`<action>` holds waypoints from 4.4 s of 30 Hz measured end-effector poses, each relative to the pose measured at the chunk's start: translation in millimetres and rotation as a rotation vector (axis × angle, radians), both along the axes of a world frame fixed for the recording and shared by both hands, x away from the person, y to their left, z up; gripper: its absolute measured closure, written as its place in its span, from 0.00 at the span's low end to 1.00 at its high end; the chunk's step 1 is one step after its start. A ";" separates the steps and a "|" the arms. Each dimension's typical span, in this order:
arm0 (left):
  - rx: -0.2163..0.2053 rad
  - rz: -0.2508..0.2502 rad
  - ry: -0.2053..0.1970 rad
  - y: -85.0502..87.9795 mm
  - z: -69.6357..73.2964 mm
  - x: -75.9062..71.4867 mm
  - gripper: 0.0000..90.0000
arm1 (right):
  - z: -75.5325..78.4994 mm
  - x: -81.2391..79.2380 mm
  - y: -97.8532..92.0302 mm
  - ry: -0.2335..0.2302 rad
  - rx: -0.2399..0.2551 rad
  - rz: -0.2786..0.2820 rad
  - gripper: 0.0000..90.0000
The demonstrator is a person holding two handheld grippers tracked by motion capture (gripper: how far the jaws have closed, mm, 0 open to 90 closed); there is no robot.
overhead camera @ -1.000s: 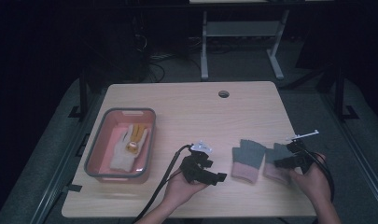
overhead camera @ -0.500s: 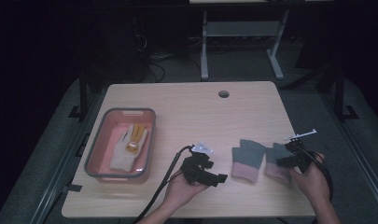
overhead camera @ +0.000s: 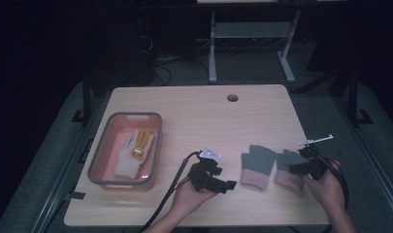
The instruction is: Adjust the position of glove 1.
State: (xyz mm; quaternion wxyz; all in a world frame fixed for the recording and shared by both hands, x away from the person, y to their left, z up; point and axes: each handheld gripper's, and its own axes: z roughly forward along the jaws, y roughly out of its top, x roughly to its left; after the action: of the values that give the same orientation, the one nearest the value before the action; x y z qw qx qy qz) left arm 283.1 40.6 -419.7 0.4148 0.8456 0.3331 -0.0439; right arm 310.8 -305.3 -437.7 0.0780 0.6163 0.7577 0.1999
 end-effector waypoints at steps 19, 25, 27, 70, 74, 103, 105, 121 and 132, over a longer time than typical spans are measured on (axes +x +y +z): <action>-0.002 0.000 -0.010 2.5 0.6 -2.2 0.29 | 36.6 5.2 45.8 -0.060 0.035 0.061 0.92; 0.000 0.004 -0.008 4.4 0.0 -1.7 0.29 | 36.4 8.9 66.5 -0.040 0.038 0.082 0.92; 0.003 0.003 -0.006 4.9 -0.2 -1.7 0.29 | 35.9 10.2 70.7 -0.035 0.043 0.085 0.92; -0.024 0.031 0.101 -24.7 -8.9 22.6 0.30 | 18.8 2.0 67.8 -0.076 0.158 0.066 0.60; -0.026 0.040 0.108 -31.4 -8.5 27.3 0.30 | 19.3 0.1 62.8 -0.090 0.201 0.042 0.58; -0.005 0.074 0.232 -72.1 -39.4 46.6 0.45 | -7.5 -8.9 44.5 -0.070 0.337 -0.049 0.50; 0.002 0.075 0.226 -72.6 -40.0 46.6 0.47 | -9.1 -9.3 44.1 -0.068 0.345 -0.054 0.50; -0.007 0.075 0.243 -70.6 -43.9 47.8 0.50 | -24.1 -9.8 35.1 -0.016 0.453 -0.106 0.51; -0.045 0.097 0.316 -67.6 -46.6 53.6 0.54 | -34.5 -11.9 32.0 0.011 0.593 -0.157 0.66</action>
State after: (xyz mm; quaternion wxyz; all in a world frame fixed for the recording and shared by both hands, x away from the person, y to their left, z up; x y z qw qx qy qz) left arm 336.7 -27.0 -466.3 0.3775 0.8016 0.4338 -0.1636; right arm 298.9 -273.4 -472.2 -0.0940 0.6698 0.6170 0.4023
